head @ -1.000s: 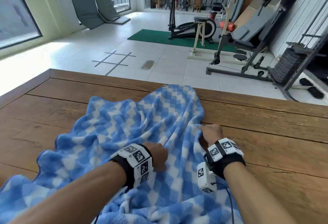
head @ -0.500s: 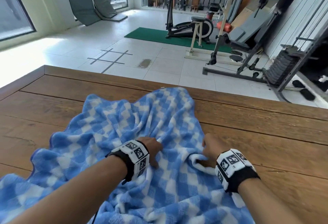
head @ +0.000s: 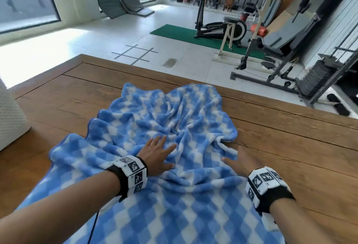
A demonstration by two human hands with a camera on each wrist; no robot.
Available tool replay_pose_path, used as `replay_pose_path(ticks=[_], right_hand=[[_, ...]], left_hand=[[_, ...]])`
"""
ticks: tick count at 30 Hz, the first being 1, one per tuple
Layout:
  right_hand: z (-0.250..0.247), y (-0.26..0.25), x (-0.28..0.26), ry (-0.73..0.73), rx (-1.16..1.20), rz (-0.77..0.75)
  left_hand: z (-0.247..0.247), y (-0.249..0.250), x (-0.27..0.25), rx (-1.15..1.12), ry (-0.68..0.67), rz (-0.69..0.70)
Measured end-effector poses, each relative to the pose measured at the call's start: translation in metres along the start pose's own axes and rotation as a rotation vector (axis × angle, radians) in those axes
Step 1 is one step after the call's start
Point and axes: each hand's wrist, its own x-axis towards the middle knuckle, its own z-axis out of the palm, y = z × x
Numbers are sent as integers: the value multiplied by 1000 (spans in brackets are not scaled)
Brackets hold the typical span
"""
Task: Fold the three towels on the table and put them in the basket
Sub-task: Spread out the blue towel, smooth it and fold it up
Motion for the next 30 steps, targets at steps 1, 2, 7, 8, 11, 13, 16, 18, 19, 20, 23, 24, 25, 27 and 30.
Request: replay_pose_path(ticks=[1,2,7,8,11,13,16,18,19,20,23,24,25,27,30], right_hand=[[8,1,-13,-8,-14,16],[12,-2,-29,-10,-30,46],[39,-6,-92,8,-92,89],[43,-7,-105,4,-93,86],[65,-10,-146,-42,-137,122],[78,-19,-179,-74,-167,118],[104,-38,-226,-128,-197,102],[124,-55,-260,-143,-238,51],[135,-62,-275,-143,-251,29],[143,-70,-292,-141,-261,16],[159,-86,-327,-125,-306,13],[160,-90,-336,-118,-332,23],[162,-94,-344,-107,-361,29],[165,-101,-359,-91,-412,24],[172,-114,-379,-92,-461,-15]], left_hand=[[7,-1,-13,5,1,-14],[15,-2,-25,12,5,-25],[49,-14,-83,-36,60,-95],[56,-18,-95,-42,53,-112],[78,-28,-138,-55,14,-151],[91,-34,-171,-67,-19,-155],[108,-42,-219,-106,-48,-163],[122,-47,-251,-132,-52,-169],[131,-48,-266,-142,-58,-175],[139,-50,-281,-154,-67,-183],[157,-56,-312,-169,-99,-202],[159,-61,-316,-169,-106,-211],[158,-67,-319,-171,-115,-227],[153,-80,-322,-181,-131,-265],[147,-94,-326,-206,-154,-290]])
